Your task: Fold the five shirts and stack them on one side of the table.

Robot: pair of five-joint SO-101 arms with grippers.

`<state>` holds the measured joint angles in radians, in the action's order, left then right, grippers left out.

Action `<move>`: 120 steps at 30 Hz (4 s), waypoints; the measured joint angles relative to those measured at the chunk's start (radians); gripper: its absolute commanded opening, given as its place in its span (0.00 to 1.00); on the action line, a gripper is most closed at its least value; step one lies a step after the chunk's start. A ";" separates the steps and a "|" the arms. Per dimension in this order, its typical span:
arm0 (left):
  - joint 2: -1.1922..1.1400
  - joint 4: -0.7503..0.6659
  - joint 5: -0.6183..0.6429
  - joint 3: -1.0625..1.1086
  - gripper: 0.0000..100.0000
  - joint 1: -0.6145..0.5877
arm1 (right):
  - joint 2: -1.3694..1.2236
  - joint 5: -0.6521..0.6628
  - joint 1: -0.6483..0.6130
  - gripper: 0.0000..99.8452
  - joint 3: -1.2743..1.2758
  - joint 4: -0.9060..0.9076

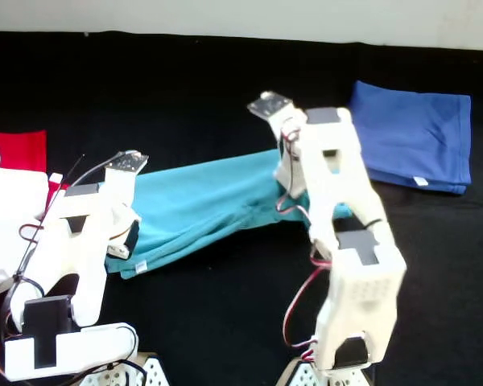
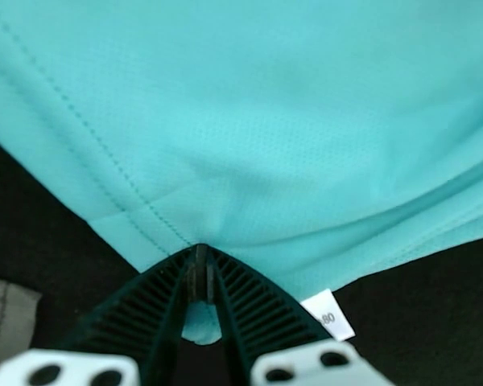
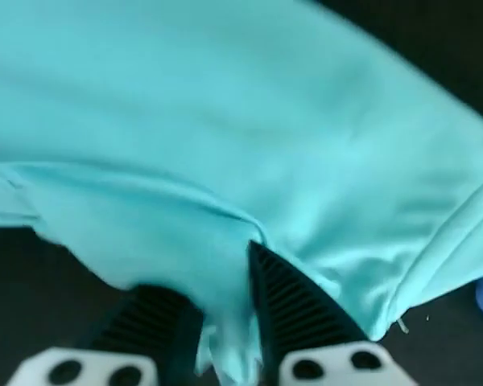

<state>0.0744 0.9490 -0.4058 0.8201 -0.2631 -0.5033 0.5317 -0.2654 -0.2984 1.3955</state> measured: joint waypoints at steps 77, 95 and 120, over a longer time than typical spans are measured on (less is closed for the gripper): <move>0.057 0.164 0.224 -0.210 0.20 -0.164 | 0.226 -0.279 -0.075 0.01 -0.241 0.353; -0.404 0.288 0.302 -0.548 0.08 -0.081 | 0.651 -0.279 -0.060 0.01 0.083 0.353; -0.552 0.756 0.130 -1.160 0.01 -0.186 | 1.278 -0.196 0.359 0.01 1.335 -0.150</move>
<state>-0.4780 1.7054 -0.2754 -0.3399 -0.4488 0.7748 0.3353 0.0936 1.0365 1.2451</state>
